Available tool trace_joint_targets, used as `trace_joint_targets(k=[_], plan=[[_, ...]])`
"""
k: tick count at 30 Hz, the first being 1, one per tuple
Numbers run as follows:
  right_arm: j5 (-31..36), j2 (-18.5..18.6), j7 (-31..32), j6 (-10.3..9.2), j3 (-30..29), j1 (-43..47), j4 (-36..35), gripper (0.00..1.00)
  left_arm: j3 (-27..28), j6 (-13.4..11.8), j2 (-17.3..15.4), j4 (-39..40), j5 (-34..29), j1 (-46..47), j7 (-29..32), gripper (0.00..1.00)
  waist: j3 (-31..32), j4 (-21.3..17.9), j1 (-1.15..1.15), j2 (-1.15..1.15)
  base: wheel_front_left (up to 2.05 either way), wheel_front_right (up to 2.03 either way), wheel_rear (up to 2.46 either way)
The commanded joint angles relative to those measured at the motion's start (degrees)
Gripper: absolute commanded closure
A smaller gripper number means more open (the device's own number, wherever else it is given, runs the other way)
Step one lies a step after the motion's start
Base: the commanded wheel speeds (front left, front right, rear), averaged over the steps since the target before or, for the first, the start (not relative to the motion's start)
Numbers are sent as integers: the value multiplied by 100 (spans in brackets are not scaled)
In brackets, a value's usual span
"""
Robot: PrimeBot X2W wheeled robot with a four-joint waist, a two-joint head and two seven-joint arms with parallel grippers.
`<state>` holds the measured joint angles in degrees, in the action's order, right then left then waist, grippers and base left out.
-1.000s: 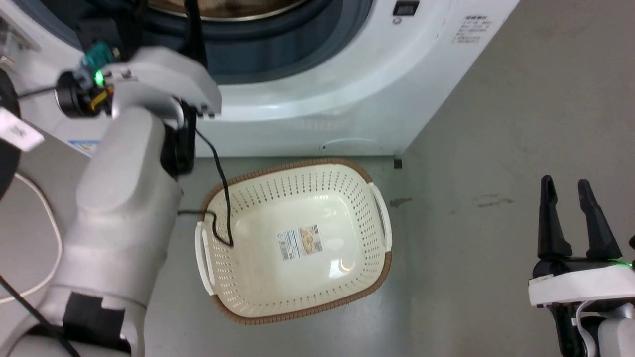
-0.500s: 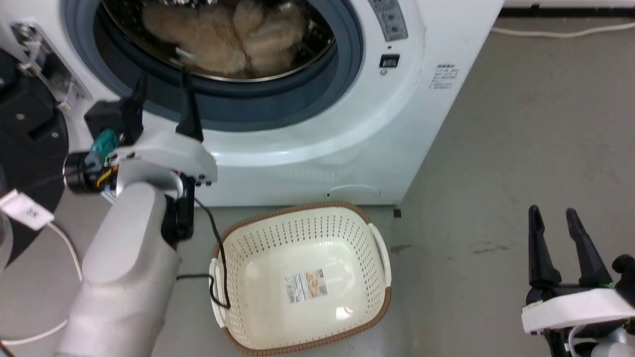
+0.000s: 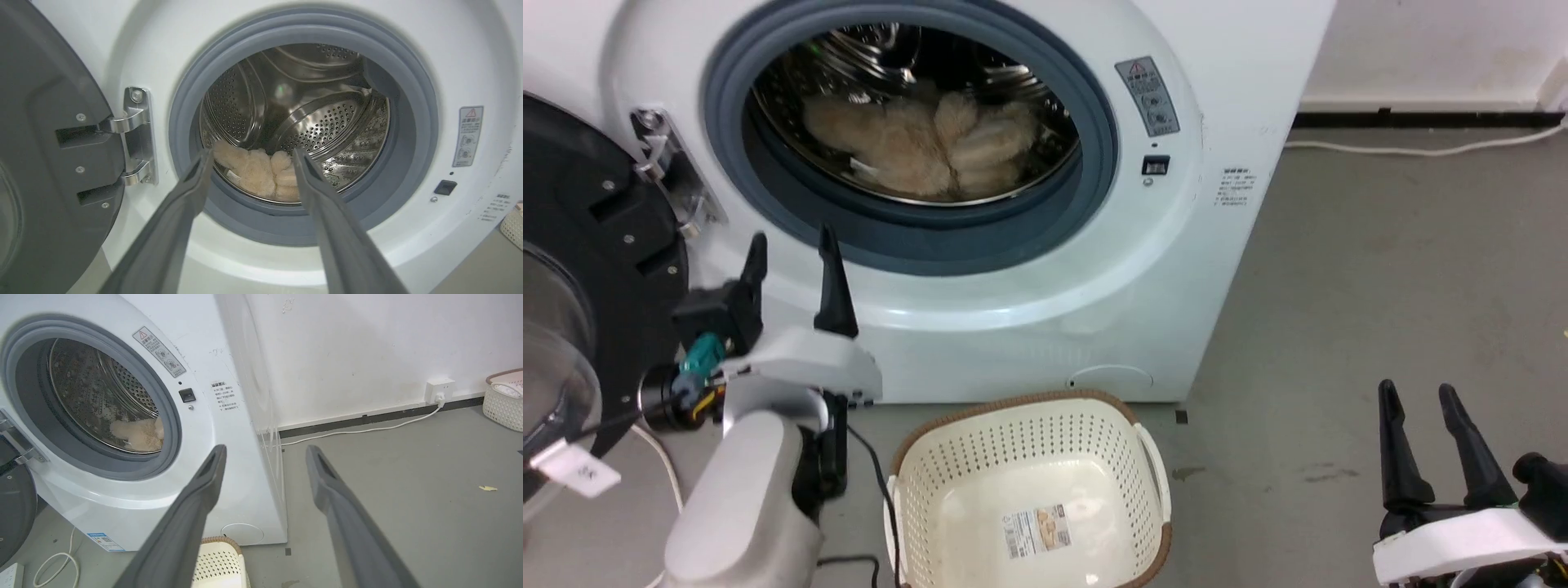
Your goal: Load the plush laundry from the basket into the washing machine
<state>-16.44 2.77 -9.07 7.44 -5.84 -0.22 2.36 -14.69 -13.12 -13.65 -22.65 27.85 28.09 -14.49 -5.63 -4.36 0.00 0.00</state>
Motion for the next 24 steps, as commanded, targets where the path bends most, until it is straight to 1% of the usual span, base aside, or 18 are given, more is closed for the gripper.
trace_joint_targets(k=[1, 7, 12, 16, 24], plan=[[-6, 10, 40, 5, 22, 96, -13, 0, -8, -57, -41, 98, 22, -194, 9, 0, 124, 16, 0, 0, 0, 0, 0], [16, 10, 94, 5, 42, 248, -39, 0, -36, -187, -140, 512, 23, -790, 77, 0, 372, 34, 0, 0, 0, 0, 0], [42, 10, 122, 5, 44, 358, -59, 0, -97, -229, -196, 775, 27, -1147, 161, 0, 504, 54, 0, 0, 0, 0, 0], [68, 10, 145, 5, 56, 451, -89, 0, -263, -164, -290, 1090, 29, -1505, 357, 0, 601, 85, 0, 0, 0, 0, 0], [114, 10, 181, 5, 125, 510, -113, 0, -355, -48, -392, 1379, 106, -1883, 400, 0, 711, 159, 0, 0, 0, 0, 0]])
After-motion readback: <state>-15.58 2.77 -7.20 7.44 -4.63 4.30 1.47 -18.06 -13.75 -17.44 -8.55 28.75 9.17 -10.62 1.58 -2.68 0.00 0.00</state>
